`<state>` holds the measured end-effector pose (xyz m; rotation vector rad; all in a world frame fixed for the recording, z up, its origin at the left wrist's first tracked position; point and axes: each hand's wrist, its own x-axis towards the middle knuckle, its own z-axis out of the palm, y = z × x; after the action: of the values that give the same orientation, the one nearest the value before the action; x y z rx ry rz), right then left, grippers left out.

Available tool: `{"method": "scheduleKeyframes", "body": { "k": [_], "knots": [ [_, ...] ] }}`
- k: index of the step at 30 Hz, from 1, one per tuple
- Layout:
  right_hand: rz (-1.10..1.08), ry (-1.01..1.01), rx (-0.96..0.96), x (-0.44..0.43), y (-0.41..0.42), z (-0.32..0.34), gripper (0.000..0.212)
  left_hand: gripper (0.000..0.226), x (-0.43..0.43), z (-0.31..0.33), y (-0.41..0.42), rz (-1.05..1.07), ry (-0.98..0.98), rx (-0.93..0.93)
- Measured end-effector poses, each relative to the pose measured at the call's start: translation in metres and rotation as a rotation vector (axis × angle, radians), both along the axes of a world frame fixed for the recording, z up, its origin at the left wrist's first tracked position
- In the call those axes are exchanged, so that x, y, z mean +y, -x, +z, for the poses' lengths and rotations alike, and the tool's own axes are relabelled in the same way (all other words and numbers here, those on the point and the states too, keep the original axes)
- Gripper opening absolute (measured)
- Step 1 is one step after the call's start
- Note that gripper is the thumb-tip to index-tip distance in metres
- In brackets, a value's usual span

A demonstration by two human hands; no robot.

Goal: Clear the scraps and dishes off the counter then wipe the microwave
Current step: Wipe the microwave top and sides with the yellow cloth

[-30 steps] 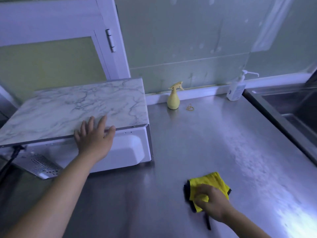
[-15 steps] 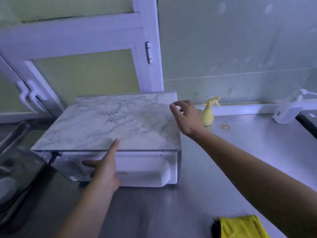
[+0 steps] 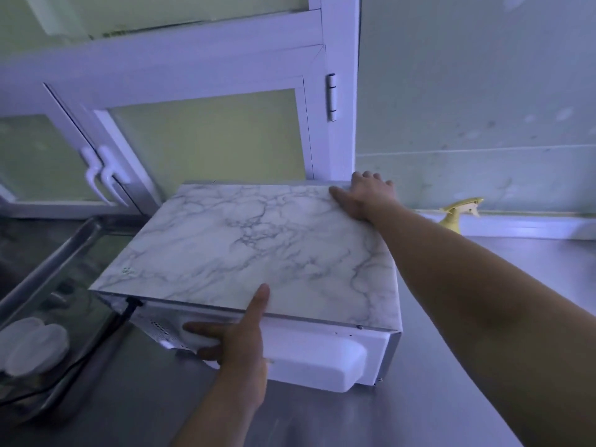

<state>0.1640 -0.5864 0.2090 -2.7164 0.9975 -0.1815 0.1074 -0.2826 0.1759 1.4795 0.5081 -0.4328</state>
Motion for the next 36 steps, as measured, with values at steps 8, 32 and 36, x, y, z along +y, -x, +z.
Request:
{"method": "scheduleKeyframes", "body": {
  "k": [8, 32, 36],
  "knots": [
    [-0.013, 0.064, 0.007, 0.003, 0.004, 0.003, 0.078, 0.154, 0.007, -0.005, 0.004, -0.041, -0.096, -0.081],
    [-0.665, 0.063, 0.006, 0.256, 0.244, -0.015, 0.076, 0.126, 0.201, -0.002, -0.04, -0.648, 0.131, -0.161],
    [-0.743, 0.05, -0.052, 0.338, 0.268, -0.017, 0.064, 0.09, 0.237, 0.0, -0.063, -0.788, 0.213, -0.245]
  ]
}}
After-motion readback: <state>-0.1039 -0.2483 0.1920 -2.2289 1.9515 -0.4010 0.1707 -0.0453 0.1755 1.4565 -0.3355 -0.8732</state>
